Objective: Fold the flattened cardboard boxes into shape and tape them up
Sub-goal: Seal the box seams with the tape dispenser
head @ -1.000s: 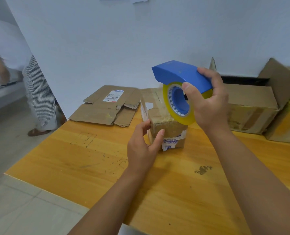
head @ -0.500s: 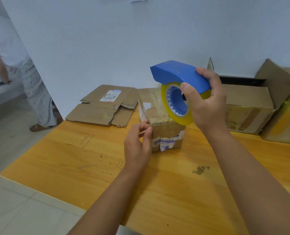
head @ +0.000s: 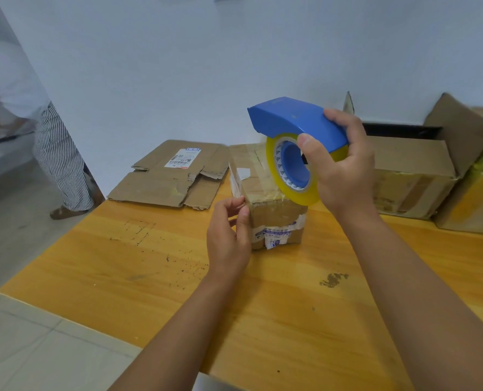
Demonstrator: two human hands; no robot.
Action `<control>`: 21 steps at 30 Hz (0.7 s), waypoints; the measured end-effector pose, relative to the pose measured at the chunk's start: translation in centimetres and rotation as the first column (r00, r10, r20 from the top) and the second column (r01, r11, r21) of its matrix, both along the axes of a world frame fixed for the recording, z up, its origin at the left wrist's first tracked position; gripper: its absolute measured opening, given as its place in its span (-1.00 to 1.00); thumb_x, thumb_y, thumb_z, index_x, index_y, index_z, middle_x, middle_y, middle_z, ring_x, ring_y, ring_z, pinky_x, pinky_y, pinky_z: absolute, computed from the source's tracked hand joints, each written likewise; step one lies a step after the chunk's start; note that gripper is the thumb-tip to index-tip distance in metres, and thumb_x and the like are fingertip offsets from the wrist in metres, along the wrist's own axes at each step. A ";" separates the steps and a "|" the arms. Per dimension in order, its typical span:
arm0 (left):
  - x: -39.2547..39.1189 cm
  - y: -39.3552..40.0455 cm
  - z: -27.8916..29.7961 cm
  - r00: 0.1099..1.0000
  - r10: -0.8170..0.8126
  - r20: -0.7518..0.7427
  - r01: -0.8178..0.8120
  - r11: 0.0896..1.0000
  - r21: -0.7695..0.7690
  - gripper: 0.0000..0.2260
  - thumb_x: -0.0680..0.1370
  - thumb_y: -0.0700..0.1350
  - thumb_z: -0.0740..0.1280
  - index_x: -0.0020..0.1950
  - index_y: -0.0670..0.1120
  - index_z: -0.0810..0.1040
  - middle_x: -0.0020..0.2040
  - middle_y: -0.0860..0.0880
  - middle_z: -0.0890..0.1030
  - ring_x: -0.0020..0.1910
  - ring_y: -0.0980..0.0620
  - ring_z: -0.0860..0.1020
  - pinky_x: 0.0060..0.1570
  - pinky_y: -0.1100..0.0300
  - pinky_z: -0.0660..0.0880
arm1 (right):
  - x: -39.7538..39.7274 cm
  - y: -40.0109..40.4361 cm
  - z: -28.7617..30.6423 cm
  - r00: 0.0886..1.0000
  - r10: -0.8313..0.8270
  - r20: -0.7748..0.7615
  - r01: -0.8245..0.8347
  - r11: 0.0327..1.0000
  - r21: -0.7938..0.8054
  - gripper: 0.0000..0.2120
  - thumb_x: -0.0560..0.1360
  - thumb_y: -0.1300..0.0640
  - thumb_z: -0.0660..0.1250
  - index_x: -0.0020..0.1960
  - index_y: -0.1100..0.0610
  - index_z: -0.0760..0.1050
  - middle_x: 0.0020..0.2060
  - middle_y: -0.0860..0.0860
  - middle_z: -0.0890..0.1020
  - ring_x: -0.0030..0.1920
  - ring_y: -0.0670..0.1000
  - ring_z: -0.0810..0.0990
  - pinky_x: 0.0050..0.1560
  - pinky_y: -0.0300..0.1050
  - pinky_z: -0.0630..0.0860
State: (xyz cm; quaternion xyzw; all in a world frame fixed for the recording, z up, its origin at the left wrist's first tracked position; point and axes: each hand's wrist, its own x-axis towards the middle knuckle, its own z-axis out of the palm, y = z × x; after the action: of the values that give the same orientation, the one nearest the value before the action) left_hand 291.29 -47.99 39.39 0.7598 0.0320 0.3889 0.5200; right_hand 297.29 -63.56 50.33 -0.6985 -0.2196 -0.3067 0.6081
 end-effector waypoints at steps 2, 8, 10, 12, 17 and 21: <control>-0.1 -0.1 0.0 1.000 0.016 0.000 -0.016 0.999 -0.044 -0.86 0.65 -0.10 0.29 0.07 0.17 0.45 0.05 0.26 0.57 0.04 0.30 0.55 -0.14 0.44 0.48 | 0.0 0.0 0.0 1.000 0.002 0.003 -0.002 1.000 0.001 -0.59 0.50 -0.05 0.41 0.31 0.02 0.45 0.06 -0.28 0.47 0.03 -0.34 0.50 -0.09 -0.41 0.47; -0.5 -0.7 -0.7 0.998 0.052 0.022 -0.053 0.998 0.045 -0.85 0.66 -0.11 0.26 0.16 -0.01 0.59 0.18 0.26 0.55 0.18 0.28 0.53 -0.02 0.40 0.52 | 0.1 0.1 -0.1 1.000 -0.001 0.006 0.001 1.000 -0.002 -0.58 0.51 -0.05 0.42 0.31 0.02 0.45 0.06 -0.29 0.47 0.03 -0.34 0.50 -0.10 -0.42 0.46; -0.7 -1.0 -1.0 0.999 0.030 0.039 -0.033 0.996 0.083 -0.74 0.65 -0.12 0.26 0.31 -0.13 0.56 0.29 0.10 0.55 0.25 0.21 0.53 0.09 0.27 0.57 | 0.1 0.1 -0.1 1.000 -0.004 0.009 0.004 1.000 -0.002 -0.58 0.51 -0.05 0.42 0.32 0.02 0.45 0.06 -0.29 0.46 0.03 -0.33 0.50 -0.10 -0.41 0.47; -1.1 -1.3 -1.0 0.999 0.000 0.040 -0.004 0.996 0.088 -0.63 0.64 -0.10 0.26 0.42 -0.18 0.48 0.35 -0.03 0.55 0.28 0.19 0.52 0.16 0.20 0.57 | 0.1 0.1 0.0 1.000 -0.001 0.008 0.001 1.000 0.000 -0.58 0.51 -0.05 0.42 0.31 0.01 0.45 0.07 -0.29 0.47 0.03 -0.32 0.51 -0.09 -0.40 0.47; -1.0 -1.6 -1.4 1.000 -0.022 0.008 0.021 0.994 0.106 -0.57 0.60 -0.23 0.31 0.48 -0.22 0.40 0.42 -0.10 0.46 0.43 0.03 0.42 0.28 -0.05 0.52 | 0.0 0.2 -0.1 1.000 -0.005 0.009 0.005 1.000 0.005 -0.61 0.50 -0.05 0.43 0.29 -0.02 0.46 0.06 -0.30 0.48 0.03 -0.34 0.51 -0.07 -0.42 0.46; -1.2 -1.3 -1.3 0.997 -0.068 -0.035 0.070 0.997 0.045 -0.54 0.61 -0.22 0.32 0.51 -0.11 0.36 0.42 0.04 0.42 0.42 0.18 0.37 0.28 0.03 0.51 | 0.0 0.4 0.0 1.000 -0.014 0.006 0.014 1.000 -0.009 -0.59 0.50 -0.05 0.42 0.31 0.02 0.47 0.06 -0.31 0.47 0.02 -0.37 0.50 -0.09 -0.43 0.46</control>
State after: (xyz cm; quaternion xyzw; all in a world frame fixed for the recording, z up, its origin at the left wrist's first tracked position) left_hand 290.14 -49.33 38.09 0.7787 0.0054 0.3587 0.5147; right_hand 297.30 -63.20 50.32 -0.7018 -0.2176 -0.3121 0.6022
